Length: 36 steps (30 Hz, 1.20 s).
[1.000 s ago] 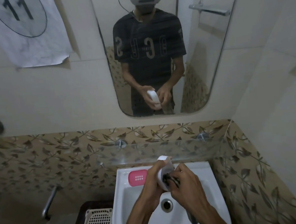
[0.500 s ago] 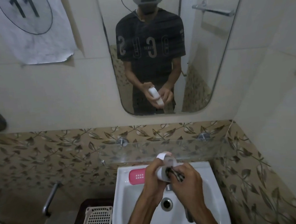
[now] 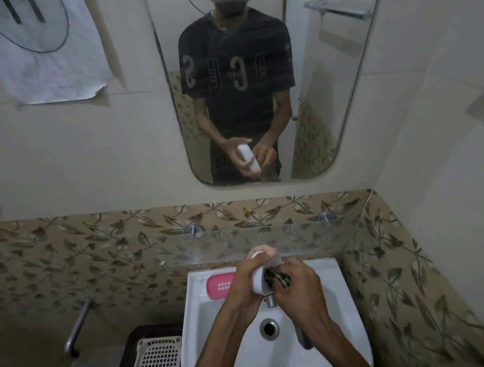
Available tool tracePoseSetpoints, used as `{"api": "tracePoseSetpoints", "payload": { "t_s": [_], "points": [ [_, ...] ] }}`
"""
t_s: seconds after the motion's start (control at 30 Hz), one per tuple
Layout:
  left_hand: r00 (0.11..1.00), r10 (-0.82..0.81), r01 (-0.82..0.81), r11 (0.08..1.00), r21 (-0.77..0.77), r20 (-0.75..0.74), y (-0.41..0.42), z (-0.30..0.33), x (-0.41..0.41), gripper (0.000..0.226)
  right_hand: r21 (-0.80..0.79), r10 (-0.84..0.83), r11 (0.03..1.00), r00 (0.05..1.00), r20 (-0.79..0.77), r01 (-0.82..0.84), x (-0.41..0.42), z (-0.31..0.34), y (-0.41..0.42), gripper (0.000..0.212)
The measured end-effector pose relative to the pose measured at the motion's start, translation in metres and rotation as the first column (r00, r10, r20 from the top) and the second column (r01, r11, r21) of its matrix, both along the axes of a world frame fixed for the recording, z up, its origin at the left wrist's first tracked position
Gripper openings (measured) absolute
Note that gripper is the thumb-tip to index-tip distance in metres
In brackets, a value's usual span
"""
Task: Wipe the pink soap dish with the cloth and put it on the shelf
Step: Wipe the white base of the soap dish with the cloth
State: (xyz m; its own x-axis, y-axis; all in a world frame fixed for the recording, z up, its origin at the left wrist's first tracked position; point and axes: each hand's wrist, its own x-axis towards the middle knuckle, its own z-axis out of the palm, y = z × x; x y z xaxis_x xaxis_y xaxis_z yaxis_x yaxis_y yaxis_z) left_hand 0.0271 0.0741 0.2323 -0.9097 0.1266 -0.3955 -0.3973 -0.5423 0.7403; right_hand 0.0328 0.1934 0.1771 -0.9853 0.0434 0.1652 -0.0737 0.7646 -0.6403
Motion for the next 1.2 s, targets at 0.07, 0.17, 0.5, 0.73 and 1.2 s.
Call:
{"api": "tracePoseSetpoints", "payload": {
  "t_s": [0.07, 0.17, 0.5, 0.73, 1.2],
  "points": [
    [0.999, 0.021, -0.019, 0.999, 0.047, -0.044, 0.002, -0.002, 0.000, 0.034, -0.026, -0.026, 0.999, 0.998, -0.052, 0.025, -0.001, 0.005, 0.001, 0.004],
    [0.995, 0.053, -0.029, 0.965, 0.262, -0.086, -0.002, -0.016, 0.001, 0.039, -0.053, -0.066, 0.997, 0.997, -0.047, 0.064, 0.003, 0.009, 0.002, 0.011],
    [0.957, -0.015, 0.115, 0.937, 0.331, -0.289, -0.014, -0.037, -0.003, 0.060, -0.047, -0.079, 0.996, 0.995, -0.058, 0.076, 0.012, 0.021, -0.013, 0.017],
    [0.949, -0.003, 0.090, 0.961, 0.261, -0.314, -0.016, -0.037, -0.006, 0.060, -0.099, -0.024, 0.995, 0.997, -0.074, 0.017, 0.007, 0.026, -0.009, 0.006],
    [0.973, 0.009, 0.067, 0.945, 0.320, -0.230, -0.013, -0.047, -0.006, 0.054, -0.349, 0.126, 0.928, 0.991, -0.040, -0.132, 0.028, 0.039, -0.034, 0.016]
  ]
}}
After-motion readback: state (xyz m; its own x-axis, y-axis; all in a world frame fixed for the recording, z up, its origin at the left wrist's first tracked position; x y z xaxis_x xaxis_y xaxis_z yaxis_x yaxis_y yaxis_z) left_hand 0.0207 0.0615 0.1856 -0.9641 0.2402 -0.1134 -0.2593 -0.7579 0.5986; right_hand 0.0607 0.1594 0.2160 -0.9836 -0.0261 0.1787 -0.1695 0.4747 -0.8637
